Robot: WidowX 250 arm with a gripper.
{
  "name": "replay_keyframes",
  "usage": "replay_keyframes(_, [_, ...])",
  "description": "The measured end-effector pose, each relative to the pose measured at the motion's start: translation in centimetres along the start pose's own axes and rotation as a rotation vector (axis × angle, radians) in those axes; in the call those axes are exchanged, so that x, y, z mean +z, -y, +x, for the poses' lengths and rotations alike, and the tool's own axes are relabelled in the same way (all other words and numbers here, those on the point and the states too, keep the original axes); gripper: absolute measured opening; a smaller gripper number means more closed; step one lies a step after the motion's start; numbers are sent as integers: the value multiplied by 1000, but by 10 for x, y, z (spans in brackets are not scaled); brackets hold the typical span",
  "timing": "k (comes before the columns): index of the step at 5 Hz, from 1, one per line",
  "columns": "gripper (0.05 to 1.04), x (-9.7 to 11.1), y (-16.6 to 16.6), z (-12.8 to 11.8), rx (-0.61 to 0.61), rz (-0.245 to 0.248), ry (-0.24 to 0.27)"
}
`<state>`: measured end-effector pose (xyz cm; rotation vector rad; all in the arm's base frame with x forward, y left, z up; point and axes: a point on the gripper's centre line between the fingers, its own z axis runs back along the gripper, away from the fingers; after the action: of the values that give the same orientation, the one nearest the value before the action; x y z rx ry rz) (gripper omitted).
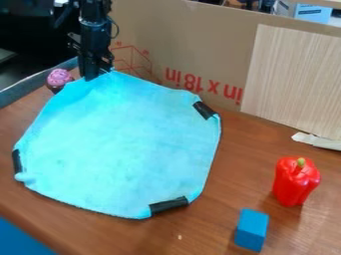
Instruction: Unfold the cloth from bottom right to top left
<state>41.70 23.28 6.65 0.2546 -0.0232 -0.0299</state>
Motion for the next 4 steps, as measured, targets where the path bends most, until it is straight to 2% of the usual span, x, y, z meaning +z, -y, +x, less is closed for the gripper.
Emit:
replay_keyframes(1, [227,8,-6,4,12,19,19])
replay_keyframes(2, [488,-5,-8,0,25,11,-16])
replay_keyframes(3, [783,-8,-7,-1,20,15,-20])
replay_keyframes(4, [996,-18,1,-7,6,-9,-41])
